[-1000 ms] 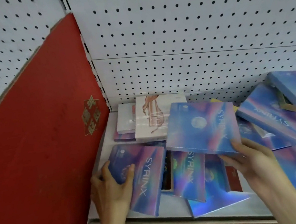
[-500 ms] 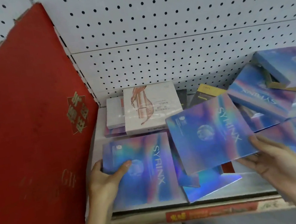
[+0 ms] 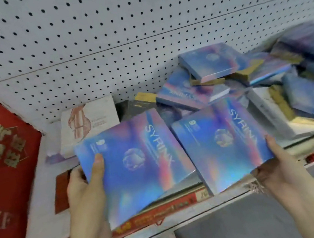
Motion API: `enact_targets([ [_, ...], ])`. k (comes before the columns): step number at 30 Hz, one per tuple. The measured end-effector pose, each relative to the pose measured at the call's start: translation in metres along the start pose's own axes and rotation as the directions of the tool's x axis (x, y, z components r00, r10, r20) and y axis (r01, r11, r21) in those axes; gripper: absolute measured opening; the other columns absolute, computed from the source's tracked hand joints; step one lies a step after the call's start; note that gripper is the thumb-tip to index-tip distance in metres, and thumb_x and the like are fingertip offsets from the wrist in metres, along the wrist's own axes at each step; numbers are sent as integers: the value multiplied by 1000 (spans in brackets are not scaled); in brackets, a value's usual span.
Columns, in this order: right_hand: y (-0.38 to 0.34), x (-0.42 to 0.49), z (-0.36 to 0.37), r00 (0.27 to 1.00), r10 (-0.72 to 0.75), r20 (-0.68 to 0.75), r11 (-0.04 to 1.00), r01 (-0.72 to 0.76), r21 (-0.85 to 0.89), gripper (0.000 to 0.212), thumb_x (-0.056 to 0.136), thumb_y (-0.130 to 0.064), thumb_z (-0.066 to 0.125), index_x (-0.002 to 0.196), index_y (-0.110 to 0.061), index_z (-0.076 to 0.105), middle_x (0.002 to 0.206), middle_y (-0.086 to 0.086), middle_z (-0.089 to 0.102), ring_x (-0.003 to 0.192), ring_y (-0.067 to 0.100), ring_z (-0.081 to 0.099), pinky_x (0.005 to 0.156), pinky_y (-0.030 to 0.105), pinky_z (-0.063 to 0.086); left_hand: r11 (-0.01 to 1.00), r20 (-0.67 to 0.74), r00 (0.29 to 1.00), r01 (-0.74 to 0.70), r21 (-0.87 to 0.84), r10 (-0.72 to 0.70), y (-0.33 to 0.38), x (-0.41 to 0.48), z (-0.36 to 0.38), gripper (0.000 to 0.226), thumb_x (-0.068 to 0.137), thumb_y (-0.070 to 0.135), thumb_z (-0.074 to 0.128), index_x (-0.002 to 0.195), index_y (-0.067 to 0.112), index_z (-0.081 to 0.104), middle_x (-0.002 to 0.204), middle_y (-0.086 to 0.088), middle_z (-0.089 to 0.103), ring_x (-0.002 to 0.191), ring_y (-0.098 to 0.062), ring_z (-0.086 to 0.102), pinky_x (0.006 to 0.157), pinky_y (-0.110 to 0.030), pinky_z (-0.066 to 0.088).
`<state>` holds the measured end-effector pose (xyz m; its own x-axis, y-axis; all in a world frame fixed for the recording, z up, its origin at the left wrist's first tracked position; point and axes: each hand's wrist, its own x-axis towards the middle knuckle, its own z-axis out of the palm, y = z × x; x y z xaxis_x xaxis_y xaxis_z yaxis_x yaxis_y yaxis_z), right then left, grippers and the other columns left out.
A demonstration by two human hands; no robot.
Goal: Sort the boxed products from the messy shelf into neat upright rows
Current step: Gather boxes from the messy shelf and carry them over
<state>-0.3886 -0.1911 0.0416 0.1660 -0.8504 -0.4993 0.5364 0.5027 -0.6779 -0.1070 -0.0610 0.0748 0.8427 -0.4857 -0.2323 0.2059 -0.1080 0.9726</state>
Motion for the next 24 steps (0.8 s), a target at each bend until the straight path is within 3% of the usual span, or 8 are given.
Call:
enact_targets([
  [3,-45,-18,-57,997,-14,-79,995,22,99,28,97,-28,51,110,-16,73,105,0,75,86,8,73,70,26,60,996,49,999,23,-85,-19,-12,-50,58,11,95,23,56,93,16,64,80,5,73,69,-13,67,59,-27,57],
  [5,-77,-31,-100,995,-49,-85,990,60,128,37,99,-28,47,84,-19,80,96,-3,76,78,6,73,60,22,59,994,93,995,53,-98,-43,-25,-89,94,11,95,23,56,98,17,64,87,3,72,70,-14,66,61,-32,56],
  [7,-107,-43,-143,987,-102,-128,985,118,128,44,100,-27,44,77,-21,81,97,-4,76,82,5,72,62,23,59,987,156,986,83,-137,-62,-39,-128,132,9,95,23,57,96,19,65,89,5,71,70,-13,65,62,-32,52],
  [10,-143,-57,-205,973,-127,-191,982,150,111,31,97,-28,49,98,-13,76,110,1,73,88,9,71,78,29,59,957,336,934,197,-213,-118,-62,-187,194,10,92,21,57,98,21,64,88,9,74,74,-8,68,59,-26,56],
  [14,-191,-68,-272,942,-158,-297,978,190,82,36,93,-28,56,123,-8,64,125,8,67,110,21,63,100,39,47,907,544,817,358,-223,-189,-78,-264,268,44,76,38,62,115,20,64,110,1,73,93,-11,70,66,-30,59],
  [18,-234,-68,-319,909,-239,-343,952,288,100,29,90,-28,63,116,-16,68,114,4,72,104,19,69,81,33,57,905,682,693,410,-109,-232,-89,-321,327,62,77,47,59,133,21,55,127,-4,65,115,-20,62,90,-41,52],
  [20,-253,-62,-335,904,-254,-345,939,316,138,38,80,-28,70,116,-15,68,111,5,73,98,19,71,73,32,59,907,725,653,410,-99,-217,-94,-342,358,62,79,47,57,135,22,53,128,-2,65,119,-22,60,100,-46,45],
  [24,-295,-34,-364,897,-226,-381,931,314,187,40,83,-20,71,121,-9,65,107,8,74,92,21,73,69,33,60,909,801,573,405,-95,-172,-106,-372,426,52,92,44,46,140,23,48,134,-4,60,124,-21,56,105,-48,43],
])
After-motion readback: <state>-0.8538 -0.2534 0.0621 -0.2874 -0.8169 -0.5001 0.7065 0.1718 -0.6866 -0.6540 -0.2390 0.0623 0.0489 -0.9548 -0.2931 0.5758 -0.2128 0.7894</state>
